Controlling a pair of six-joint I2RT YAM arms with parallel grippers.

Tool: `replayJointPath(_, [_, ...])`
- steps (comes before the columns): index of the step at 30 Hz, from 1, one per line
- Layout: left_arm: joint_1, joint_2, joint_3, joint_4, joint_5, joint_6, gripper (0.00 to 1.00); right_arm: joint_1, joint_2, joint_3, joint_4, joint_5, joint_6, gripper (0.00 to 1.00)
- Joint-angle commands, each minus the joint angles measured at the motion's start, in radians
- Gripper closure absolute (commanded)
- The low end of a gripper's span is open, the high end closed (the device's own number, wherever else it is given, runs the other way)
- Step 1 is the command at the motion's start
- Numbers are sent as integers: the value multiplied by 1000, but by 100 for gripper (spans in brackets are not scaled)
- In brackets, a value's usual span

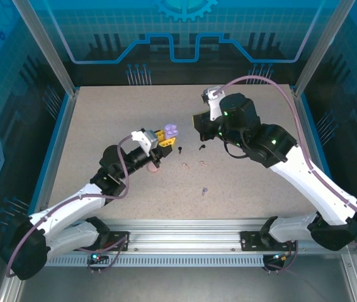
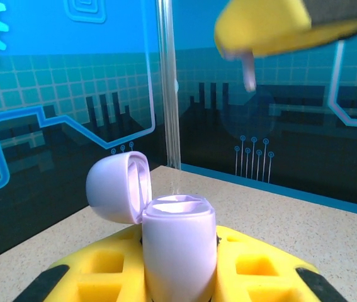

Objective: Insert wireless bluetooth earbuds into charging case

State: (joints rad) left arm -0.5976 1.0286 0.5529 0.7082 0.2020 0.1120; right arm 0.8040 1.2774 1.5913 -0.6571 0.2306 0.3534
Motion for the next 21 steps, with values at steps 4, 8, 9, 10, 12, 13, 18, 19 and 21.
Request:
replayJointPath(4, [-28,34,54,130,-21,43,100,2,-36,-70,221,-153,-83,89])
replayJointPath(8, [-42,68,70,194,-28,46,100,4,-53,-121,312,-196,-87,89])
replayJointPath(9, [-45,78,75,210,-27,47,100,4,-55,-130,327,-201,-83,89])
replayJointPath(10, [-46,88,80,224,-27,49,100,4,-54,-133,336,-204,-80,89])
replayJointPath(12, [-47,105,88,243,-25,58,100,6,-53,-140,350,-210,-73,89])
replayJointPath(13, [-47,114,92,249,-25,65,100,6,-50,-142,356,-211,-69,89])
replayJointPath(18, [-47,146,100,272,-16,81,100,14,-36,-135,353,-214,-66,89])
replayJointPath(19, [-47,149,103,275,-16,80,100,16,-30,-131,350,-213,-67,89])
replayJointPath(21, [-47,153,106,277,-15,81,100,21,-22,-121,343,-208,-71,89])
